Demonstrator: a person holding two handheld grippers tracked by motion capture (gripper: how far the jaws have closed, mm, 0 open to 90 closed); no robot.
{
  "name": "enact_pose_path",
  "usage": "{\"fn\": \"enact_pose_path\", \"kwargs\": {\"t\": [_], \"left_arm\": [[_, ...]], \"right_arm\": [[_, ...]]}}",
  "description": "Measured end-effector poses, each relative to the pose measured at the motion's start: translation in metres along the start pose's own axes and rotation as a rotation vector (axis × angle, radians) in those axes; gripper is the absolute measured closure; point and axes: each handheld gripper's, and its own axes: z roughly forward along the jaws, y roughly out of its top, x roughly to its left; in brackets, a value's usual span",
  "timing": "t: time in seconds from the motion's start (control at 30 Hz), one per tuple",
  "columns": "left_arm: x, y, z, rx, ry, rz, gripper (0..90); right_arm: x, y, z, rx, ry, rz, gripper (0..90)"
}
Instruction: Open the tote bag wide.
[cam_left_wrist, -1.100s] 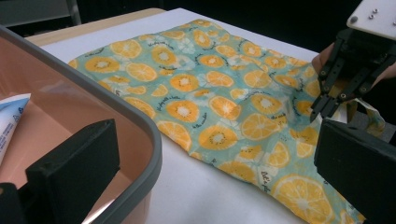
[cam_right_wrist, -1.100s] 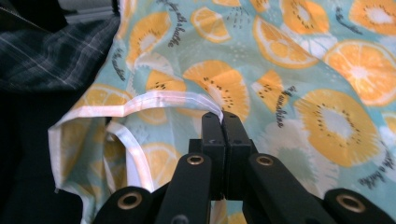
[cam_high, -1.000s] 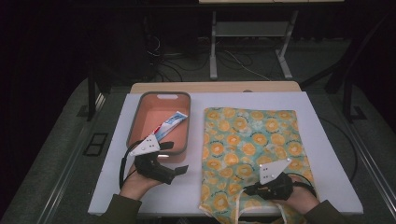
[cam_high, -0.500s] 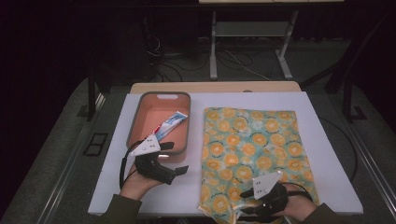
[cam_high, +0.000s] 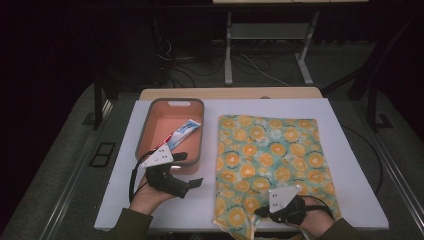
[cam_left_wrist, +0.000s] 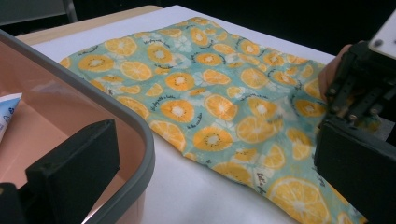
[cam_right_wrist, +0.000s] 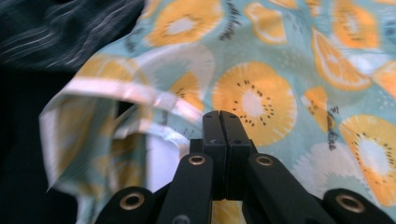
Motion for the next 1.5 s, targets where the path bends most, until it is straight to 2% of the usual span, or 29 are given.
{"fn": "enact_pose_path", "kwargs": {"t": [0.03,0.3,0.33,0.37,0.43,0.47,0.5,0.6,0.63,0.67,0.7,0.73,0.77,0.83,0.87,0.9,0.93,0.97,1.0,1.03,1.07,1.1,1.13,1.17,1.23,1.33,1.37,1.4,1.5], "left_arm": [[0.0,0.0,0.0,0.0,-0.001,0.001,0.0],[0.001,0.0,-0.001,-0.003,-0.001,-0.001,0.0],[0.001,0.0,-0.001,-0.004,0.0,-0.001,0.0],[0.001,0.0,-0.001,-0.005,0.0,-0.001,0.0],[0.001,0.001,-0.001,-0.008,0.0,-0.003,0.0],[0.001,0.001,-0.001,-0.008,0.0,-0.003,0.0],[0.001,0.001,-0.001,-0.009,0.0,-0.003,0.0],[0.002,0.001,-0.002,-0.012,0.0,-0.006,0.0],[0.002,0.001,-0.002,-0.013,0.001,-0.006,0.0],[0.002,0.001,-0.002,-0.014,0.0,-0.007,0.0],[0.002,0.001,-0.003,-0.014,0.001,-0.007,0.0],[0.003,0.001,-0.003,-0.014,0.001,-0.007,0.0],[0.003,0.001,-0.003,-0.015,0.0,-0.008,0.0],[0.003,0.001,-0.003,-0.014,0.0,-0.008,0.0],[0.003,0.001,-0.002,-0.014,-0.001,-0.008,0.0],[0.003,0.001,-0.002,-0.013,-0.002,-0.009,0.0],[0.003,0.001,-0.002,-0.013,-0.002,-0.008,0.0],[0.003,0.001,-0.002,-0.013,-0.004,-0.008,0.0],[0.003,0.001,-0.002,-0.013,-0.005,-0.007,0.0],[0.003,0.0,-0.002,-0.015,-0.004,-0.007,0.0],[0.003,0.0,-0.002,-0.015,-0.003,-0.009,0.0],[0.003,0.0,-0.002,-0.014,-0.003,-0.01,0.0],[0.003,0.0,-0.002,-0.014,-0.002,-0.011,0.0],[0.003,0.0,-0.002,-0.014,-0.001,-0.011,0.0],[0.003,-0.001,-0.001,-0.013,0.0,-0.01,0.0],[0.002,-0.001,0.0,-0.011,0.0,-0.002,0.0],[0.001,-0.001,0.001,-0.008,0.002,0.0,0.0],[0.001,-0.001,0.001,-0.007,0.004,0.003,0.0],[0.001,-0.002,0.0,-0.012,0.007,0.005,0.0]], "right_arm": [[-0.006,0.004,0.002,-0.001,-0.023,0.03,90.0],[-0.028,0.016,0.014,0.006,-0.08,0.083,90.0],[-0.038,0.021,0.019,0.004,-0.096,0.106,90.0],[-0.038,0.021,0.019,0.004,-0.096,0.106,90.0],[-0.048,0.028,0.023,0.01,-0.121,0.119,90.0],[-0.059,0.035,0.028,0.01,-0.146,0.146,90.0],[-0.059,0.035,0.028,0.01,-0.146,0.146,90.0],[-0.077,0.044,0.035,-0.014,-0.17,0.2,90.0],[-0.088,0.05,0.039,-0.018,-0.186,0.222,90.0],[-0.088,0.05,0.039,-0.018,-0.186,0.222,90.0],[-0.098,0.055,0.044,-0.028,-0.201,0.247,90.0],[-0.098,0.055,0.044,-0.028,-0.201,0.247,90.0],[-0.106,0.06,0.05,-0.027,-0.219,0.27,90.0],[-0.113,0.065,0.054,-0.026,-0.227,0.302,90.0],[-0.113,0.065,0.054,-0.026,-0.227,0.302,90.0],[-0.119,0.067,0.057,-0.032,-0.232,0.327,90.0],[-0.119,0.067,0.057,-0.032,-0.232,0.327,90.0],[-0.121,0.066,0.056,-0.051,-0.213,0.359,86.9],[-0.121,0.066,0.056,-0.051,-0.213,0.359,86.9],[-0.119,0.063,0.049,-0.078,-0.218,0.363,67.2],[-0.119,0.063,0.049,-0.078,-0.218,0.363,67.2],[-0.116,0.06,0.037,-0.099,-0.208,0.363,58.2],[-0.115,0.058,0.029,-0.111,-0.219,0.366,53.3],[-0.115,0.058,0.029,-0.111,-0.219,0.366,53.3],[-0.114,0.05,0.013,-0.124,-0.221,0.378,48.4],[-0.113,0.036,-0.01,-0.121,-0.251,0.388,43.9],[-0.115,0.024,-0.025,-0.116,-0.288,0.409,39.4],[-0.115,0.024,-0.025,-0.116,-0.288,0.409,39.4],[-0.123,0.002,-0.047,-0.1,-0.347,0.459,38.7]]}}
